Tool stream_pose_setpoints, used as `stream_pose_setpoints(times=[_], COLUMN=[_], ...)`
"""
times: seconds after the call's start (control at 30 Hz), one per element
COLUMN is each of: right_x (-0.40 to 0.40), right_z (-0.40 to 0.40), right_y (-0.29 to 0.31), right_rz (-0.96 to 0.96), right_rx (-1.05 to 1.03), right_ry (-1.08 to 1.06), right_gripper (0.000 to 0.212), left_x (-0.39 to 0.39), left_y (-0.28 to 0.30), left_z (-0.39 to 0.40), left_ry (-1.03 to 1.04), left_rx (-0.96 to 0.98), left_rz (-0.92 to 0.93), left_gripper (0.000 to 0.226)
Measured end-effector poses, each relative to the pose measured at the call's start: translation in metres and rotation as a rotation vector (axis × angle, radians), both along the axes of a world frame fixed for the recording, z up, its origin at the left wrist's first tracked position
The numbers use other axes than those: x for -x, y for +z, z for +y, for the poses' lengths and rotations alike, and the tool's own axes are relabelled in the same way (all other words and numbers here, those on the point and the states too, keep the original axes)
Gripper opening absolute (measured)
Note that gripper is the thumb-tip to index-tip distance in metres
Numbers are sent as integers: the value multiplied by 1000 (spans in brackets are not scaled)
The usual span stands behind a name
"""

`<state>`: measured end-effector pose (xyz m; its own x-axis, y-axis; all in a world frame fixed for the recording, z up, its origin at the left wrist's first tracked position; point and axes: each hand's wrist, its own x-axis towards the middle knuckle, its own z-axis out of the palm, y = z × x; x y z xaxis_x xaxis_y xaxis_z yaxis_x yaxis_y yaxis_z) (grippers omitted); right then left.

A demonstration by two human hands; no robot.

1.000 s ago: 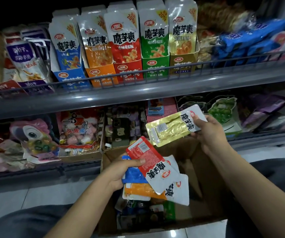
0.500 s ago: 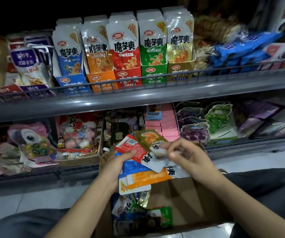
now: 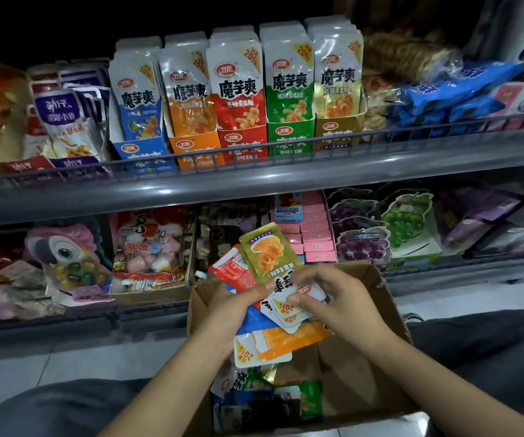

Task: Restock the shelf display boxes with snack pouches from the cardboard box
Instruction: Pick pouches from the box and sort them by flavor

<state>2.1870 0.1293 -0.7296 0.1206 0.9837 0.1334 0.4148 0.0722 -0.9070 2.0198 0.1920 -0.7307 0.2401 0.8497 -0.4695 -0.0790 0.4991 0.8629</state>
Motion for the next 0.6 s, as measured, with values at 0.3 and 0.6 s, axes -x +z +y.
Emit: stream_pose_setpoints(times=[0.3, 0.6], right_x=[3, -31], right_z=[15, 34], right_y=[10, 37], right_rz=[392, 618], right_rx=[336, 361], right_ry=[-210, -216], right_gripper=[21, 25], left_x=[-3, 11], left_y=[4, 22], left_z=[-4, 9], left_ry=[12, 67], left_rx=[-173, -223], left_rz=[89, 113], left_gripper=[22, 19])
